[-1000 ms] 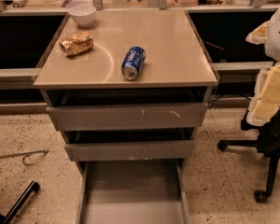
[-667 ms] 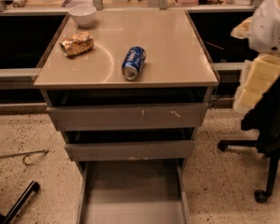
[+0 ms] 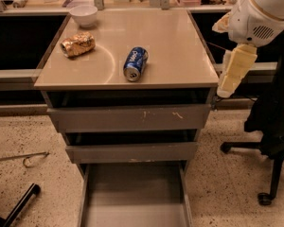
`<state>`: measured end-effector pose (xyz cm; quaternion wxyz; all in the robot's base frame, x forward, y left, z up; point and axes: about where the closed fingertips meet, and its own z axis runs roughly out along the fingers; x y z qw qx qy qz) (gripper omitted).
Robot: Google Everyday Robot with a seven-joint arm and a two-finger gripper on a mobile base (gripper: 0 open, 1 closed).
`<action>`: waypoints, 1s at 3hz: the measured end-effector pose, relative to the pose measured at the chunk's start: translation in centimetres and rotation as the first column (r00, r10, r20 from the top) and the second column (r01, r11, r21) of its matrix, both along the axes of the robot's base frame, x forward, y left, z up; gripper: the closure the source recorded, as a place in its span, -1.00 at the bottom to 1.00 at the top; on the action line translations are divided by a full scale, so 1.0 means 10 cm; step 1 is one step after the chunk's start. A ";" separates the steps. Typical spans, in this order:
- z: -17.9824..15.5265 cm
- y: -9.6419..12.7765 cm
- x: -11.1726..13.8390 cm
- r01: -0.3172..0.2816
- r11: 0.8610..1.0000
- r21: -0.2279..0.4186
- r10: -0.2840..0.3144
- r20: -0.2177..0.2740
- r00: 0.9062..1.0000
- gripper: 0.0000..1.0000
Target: Place pepsi can into bottom drawer
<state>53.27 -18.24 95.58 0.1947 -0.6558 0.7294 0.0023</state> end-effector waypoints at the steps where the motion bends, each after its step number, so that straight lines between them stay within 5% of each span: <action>1: 0.00 0.08 0.09 -0.031 1.000 0.000 0.031 0.013 0.999 -1.00; 2: -0.11 0.34 0.35 -0.158 0.987 0.027 0.158 0.003 0.987 -1.00; 3: -0.28 0.58 0.68 -0.323 0.945 0.050 0.324 -0.023 0.946 -1.00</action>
Offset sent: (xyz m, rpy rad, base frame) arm 0.0746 0.0620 -0.0260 0.0616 0.0172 0.3572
